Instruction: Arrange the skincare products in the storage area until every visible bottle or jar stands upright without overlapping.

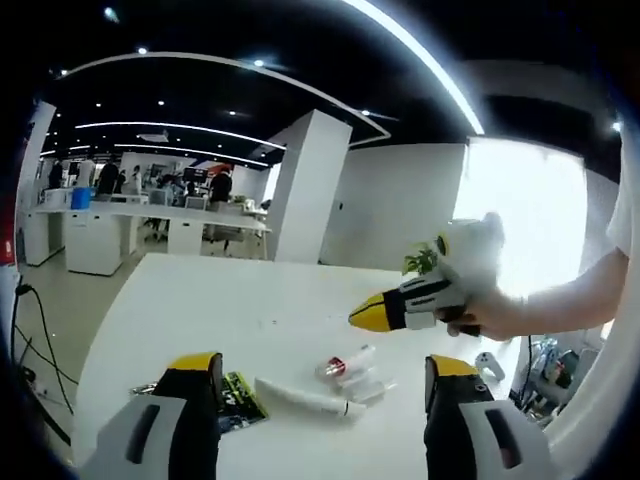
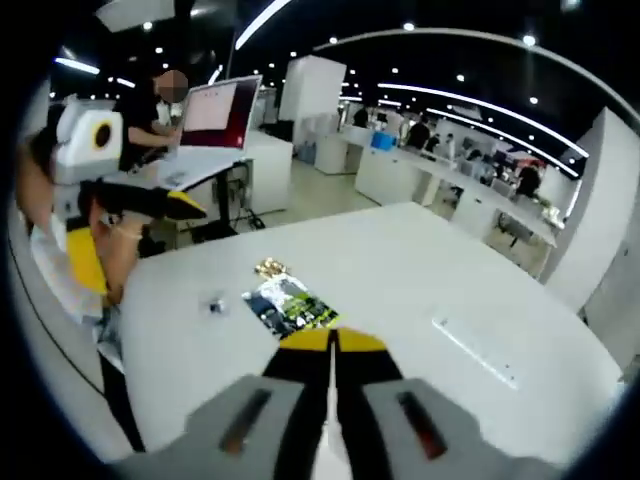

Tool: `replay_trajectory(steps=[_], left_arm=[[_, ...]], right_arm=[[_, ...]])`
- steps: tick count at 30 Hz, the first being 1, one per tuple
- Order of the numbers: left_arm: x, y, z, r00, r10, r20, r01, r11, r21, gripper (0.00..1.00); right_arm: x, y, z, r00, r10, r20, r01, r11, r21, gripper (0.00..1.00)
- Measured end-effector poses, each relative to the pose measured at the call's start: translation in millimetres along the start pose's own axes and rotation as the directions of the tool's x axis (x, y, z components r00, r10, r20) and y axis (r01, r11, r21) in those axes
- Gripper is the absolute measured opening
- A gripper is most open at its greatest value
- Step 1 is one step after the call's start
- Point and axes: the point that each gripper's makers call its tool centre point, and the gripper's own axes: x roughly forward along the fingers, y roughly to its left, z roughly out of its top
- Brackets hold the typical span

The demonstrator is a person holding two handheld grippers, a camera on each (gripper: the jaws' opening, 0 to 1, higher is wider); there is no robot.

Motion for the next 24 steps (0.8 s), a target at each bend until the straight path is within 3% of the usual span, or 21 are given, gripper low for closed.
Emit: replay_trajectory(steps=[1,4,7,10,13,15,16,17,19,21,23,24], left_arm=[[-3.7,0.2,-2.5,1.0,0.006,0.0,-0.006,1.0,-0.003,0.88],[-10.1,5.1,-18.7,0.999,0.031,-0.037,-0.035,0.993,-0.11,0.88],[-11.2,6.8,-24.0,0.998,0.027,-0.06,-0.03,0.998,-0.06,0.87],[-11.8,13.7,-23.8,0.998,0.036,-0.058,-0.041,0.995,-0.089,0.87],[-14.6,19.8,-22.0,0.997,0.05,-0.062,-0.055,0.995,-0.085,0.87],[-17.6,24.0,-20.0,0.997,0.061,-0.057,-0.066,0.994,-0.088,0.87],[-19.7,26.6,-19.4,0.996,0.07,-0.054,-0.075,0.993,-0.09,0.87],[-22.4,30.2,-19.3,0.995,0.083,-0.053,-0.087,0.992,-0.094,0.87],[-27.4,35.7,-20.8,0.993,0.101,-0.054,-0.106,0.989,-0.101,0.88],[-31.9,39.2,-23.9,0.992,0.113,-0.061,-0.119,0.987,-0.105,0.87],[-35.0,40.6,-25.3,0.991,0.122,-0.063,-0.128,0.986,-0.106,0.88],[-36.5,41.4,-25.8,0.99,0.126,-0.063,-0.132,0.985,-0.108,0.88]], right_arm=[[-3.3,1.8,1.0,1.0,0.007,0.021,-0.007,0.999,0.04,0.0],[-2.5,10.4,-26.9,0.999,0.026,-0.046,-0.024,0.999,0.044,0.0],[2.4,17.9,-47.9,0.994,0.056,-0.091,-0.047,0.994,0.1,0.01],[13.2,16.9,-57.8,0.993,0.053,-0.109,-0.045,0.996,0.079,0.01],[31.6,27.2,-78.7,0.967,0.15,-0.206,-0.128,0.985,0.118,0.02],[43.3,22.7,-77.2,0.972,0.132,-0.193,-0.124,0.991,0.053,0.11],[49.4,25.1,-78.9,0.968,0.148,-0.201,-0.137,0.988,0.068,0.18],[54.0,32.1,-84.0,0.951,0.193,-0.241,-0.169,0.979,0.114,0.19],[67.0,29.9,-82.4,0.953,0.185,-0.24,-0.18,0.983,0.044,0.18],[76.8,35.5,-90.3,0.934,0.216,-0.286,-0.205,0.976,0.067,0.23],[84.9,36.4,-93.3,0.931,0.215,-0.296,-0.211,0.976,0.047,0.27],[87.6,38.3,-103.3,0.91,0.228,-0.347,-0.227,0.973,0.044,0.29]])
